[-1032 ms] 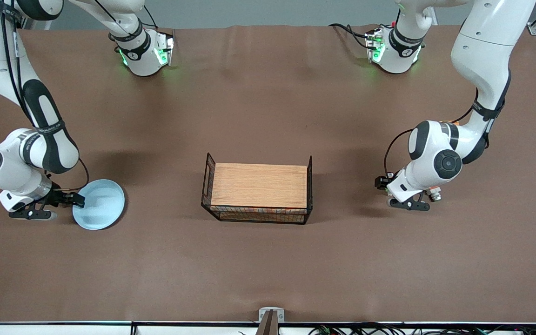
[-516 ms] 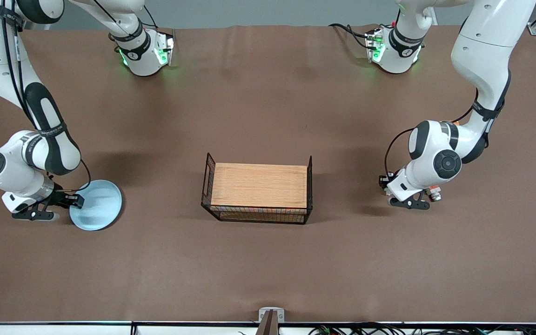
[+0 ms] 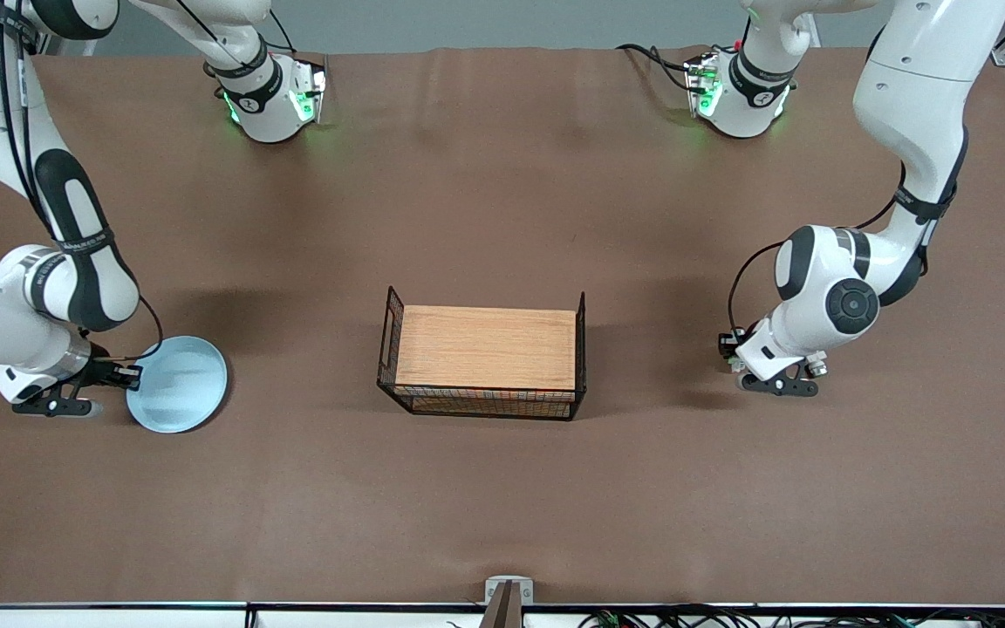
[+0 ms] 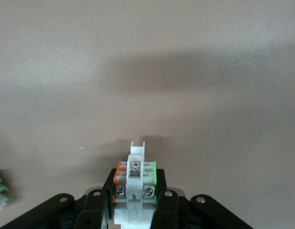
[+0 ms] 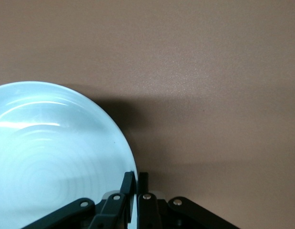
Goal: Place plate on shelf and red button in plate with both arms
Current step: 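Lift the plate with the right gripper while the left gripper carries the button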
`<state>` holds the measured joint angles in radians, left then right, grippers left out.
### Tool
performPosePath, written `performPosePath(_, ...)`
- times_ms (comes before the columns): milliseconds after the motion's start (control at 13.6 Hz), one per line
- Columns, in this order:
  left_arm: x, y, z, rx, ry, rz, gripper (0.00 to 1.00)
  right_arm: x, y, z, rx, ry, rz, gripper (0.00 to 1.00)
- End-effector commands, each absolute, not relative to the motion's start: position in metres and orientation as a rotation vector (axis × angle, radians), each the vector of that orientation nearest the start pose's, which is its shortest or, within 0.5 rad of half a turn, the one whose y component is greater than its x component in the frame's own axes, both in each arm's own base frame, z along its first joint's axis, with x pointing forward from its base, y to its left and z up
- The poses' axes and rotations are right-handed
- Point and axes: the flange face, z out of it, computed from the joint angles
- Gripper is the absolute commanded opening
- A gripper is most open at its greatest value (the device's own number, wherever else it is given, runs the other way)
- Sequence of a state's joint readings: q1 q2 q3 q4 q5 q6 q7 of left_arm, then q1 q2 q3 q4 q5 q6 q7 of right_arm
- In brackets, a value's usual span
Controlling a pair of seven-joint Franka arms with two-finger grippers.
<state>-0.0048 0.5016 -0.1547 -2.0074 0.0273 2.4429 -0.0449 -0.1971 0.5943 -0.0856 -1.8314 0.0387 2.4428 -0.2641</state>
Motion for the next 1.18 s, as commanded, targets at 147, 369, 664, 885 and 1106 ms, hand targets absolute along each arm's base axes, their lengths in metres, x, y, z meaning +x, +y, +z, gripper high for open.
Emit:
performPosePath(147,0.594,-0.091,0.271,-3.161,0.213,0.013,0.26,0.632,-0.164,0.315,-3.097,0.115,0.117,0.01)
performPosePath(369,0.587,-0.095,0.313,-3.156,0.185,0.029,0.26,0.615,-0.141,0.389,-3.047,0.269,0.223,0.0)
performPosePath(664,0.587,-0.117,0.361,-3.153,0.094,0.074,0.26,0.568,-0.113,0.497,-2.892,0.596,0.285,0.0)
performPosePath(885,0.593,-0.135,0.402,-3.146,0.038,0.127,0.26,0.535,-0.052,0.563,-2.839,0.907,0.308,0.0)
performPosePath(1106,0.594,-0.166,0.434,-3.155,-0.06,0.118,0.26,0.512,0.052,0.6,-2.756,1.251,0.298,0.0)
